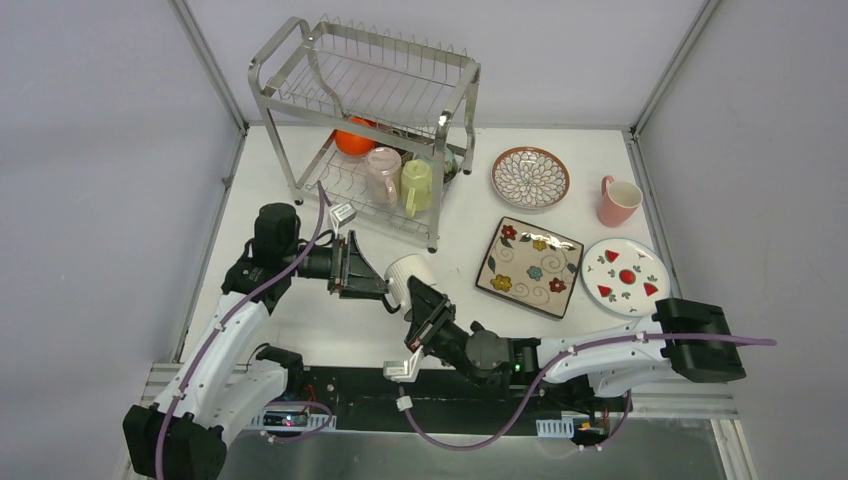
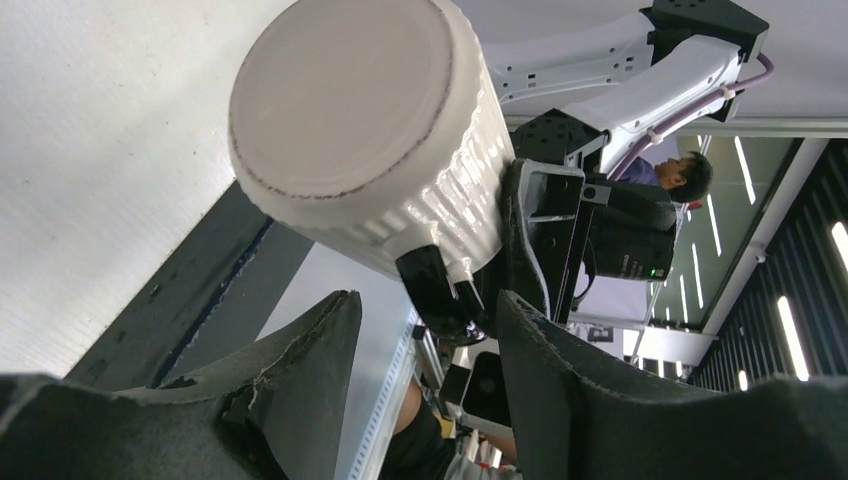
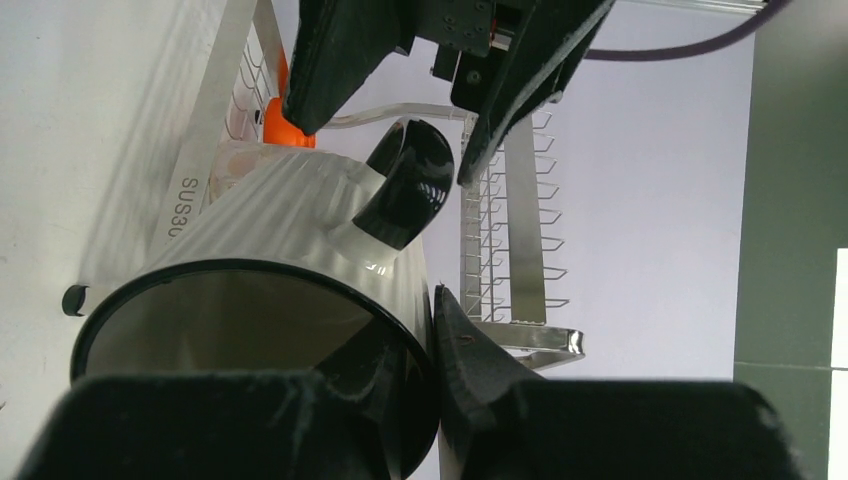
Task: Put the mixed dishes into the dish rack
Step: Turn the cup upside down in the dish rack.
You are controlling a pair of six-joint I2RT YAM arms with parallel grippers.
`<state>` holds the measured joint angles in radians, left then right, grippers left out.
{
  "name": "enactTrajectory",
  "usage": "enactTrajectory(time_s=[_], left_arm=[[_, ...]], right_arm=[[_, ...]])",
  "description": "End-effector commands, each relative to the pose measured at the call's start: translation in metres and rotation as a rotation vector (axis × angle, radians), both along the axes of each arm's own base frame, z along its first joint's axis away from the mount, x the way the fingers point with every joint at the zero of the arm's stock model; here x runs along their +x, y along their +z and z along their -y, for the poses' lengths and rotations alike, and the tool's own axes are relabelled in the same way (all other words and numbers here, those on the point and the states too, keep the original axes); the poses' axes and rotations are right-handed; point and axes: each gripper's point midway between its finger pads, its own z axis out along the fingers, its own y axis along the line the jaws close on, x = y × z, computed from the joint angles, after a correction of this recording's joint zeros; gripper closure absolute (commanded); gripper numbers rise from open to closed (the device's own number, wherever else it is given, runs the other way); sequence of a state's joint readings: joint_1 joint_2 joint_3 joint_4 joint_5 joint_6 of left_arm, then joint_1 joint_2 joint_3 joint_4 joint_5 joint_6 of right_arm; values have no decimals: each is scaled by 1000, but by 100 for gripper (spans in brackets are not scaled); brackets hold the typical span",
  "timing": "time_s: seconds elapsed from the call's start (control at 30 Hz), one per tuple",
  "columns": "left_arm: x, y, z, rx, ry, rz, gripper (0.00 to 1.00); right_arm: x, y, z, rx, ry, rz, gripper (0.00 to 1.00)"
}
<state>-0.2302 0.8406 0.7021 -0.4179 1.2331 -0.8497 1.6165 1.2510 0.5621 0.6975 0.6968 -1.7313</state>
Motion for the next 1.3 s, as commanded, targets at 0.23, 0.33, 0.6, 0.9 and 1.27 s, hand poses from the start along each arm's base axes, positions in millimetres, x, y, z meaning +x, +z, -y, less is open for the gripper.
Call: enactTrajectory(time_s=[0.23,0.33,0.6,0.9,1.27], left_arm=[[-18,1,18,-18,-81,-24,53],[-22,0,20,-22,-96,-40,58],[-30,3,20,-39,-142,-112,65],[-39,-1,19,-43,-174,-198,65],[-43,-4,18,-42,-188,-241,98]], right_arm=[[-3,53,-10,89,-16,80,100],[-5,52,-13,63,-12,91,100],[-12,43,-20,2,6,112,100],[-18,43,-26,-14,25,122,100],[-20,44,-34,-21,20,141,100]])
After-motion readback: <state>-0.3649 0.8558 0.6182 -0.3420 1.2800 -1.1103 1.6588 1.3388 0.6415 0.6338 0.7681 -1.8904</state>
